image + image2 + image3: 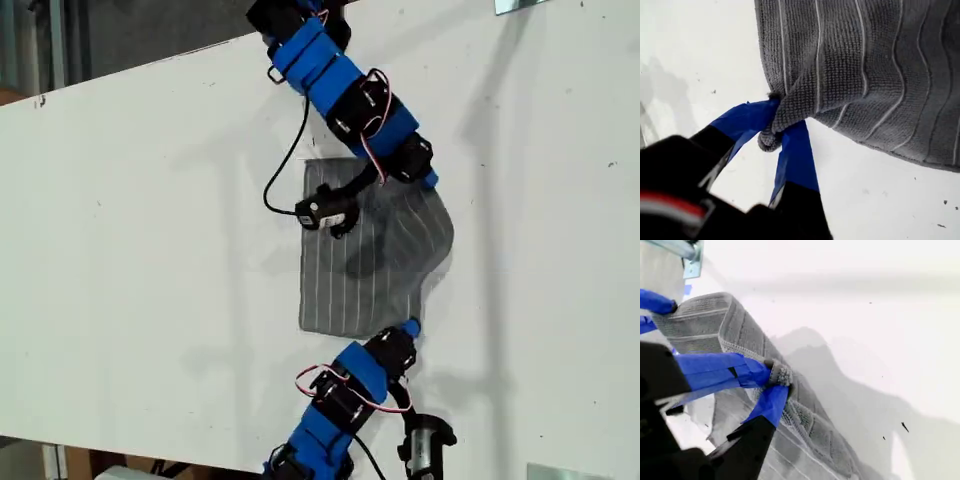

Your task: Grasp corners of a square towel and fold twice.

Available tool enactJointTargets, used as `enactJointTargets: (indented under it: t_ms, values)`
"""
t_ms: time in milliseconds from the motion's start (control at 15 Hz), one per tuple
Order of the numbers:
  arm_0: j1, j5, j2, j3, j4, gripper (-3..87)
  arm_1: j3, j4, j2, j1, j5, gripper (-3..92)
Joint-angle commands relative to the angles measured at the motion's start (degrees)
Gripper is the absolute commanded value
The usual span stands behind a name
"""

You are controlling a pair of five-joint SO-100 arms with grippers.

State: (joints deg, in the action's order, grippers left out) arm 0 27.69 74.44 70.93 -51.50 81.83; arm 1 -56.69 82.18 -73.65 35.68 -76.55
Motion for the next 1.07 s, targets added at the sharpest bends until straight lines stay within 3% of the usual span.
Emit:
enactJointTargets:
  t_ms: [0, 67, 200, 600, 800, 1000]
  values:
    - [-3.3, -1.6, 6.9, -1.0, 1.8, 0.1, -1.8, 6.7, -8.2, -3.3, -2.6, -0.1]
    - [-4.8, -1.8, 9.1, -3.4, 2.4, 0.1, -3.7, 13.7, -8.2, -5.9, -6.0, -0.1]
    - [-8.8, -1.4, 14.2, -12.5, 1.6, 0.1, -11.3, 17.5, -9.0, -9.9, -7.9, -0.1]
    - [-20.4, -0.9, 37.8, -48.7, -11.2, 0.1, -26.3, 17.8, -17.4, -18.2, -8.5, -0.1]
    - [-26.3, -4.0, 37.1, -52.5, -13.2, 0.1, -28.3, 16.4, -19.6, -25.9, -4.5, -0.1]
    - [-31.6, -6.6, 36.2, -57.7, -16.6, 0.1, -37.8, 9.8, -20.3, -35.2, -0.6, -0.1]
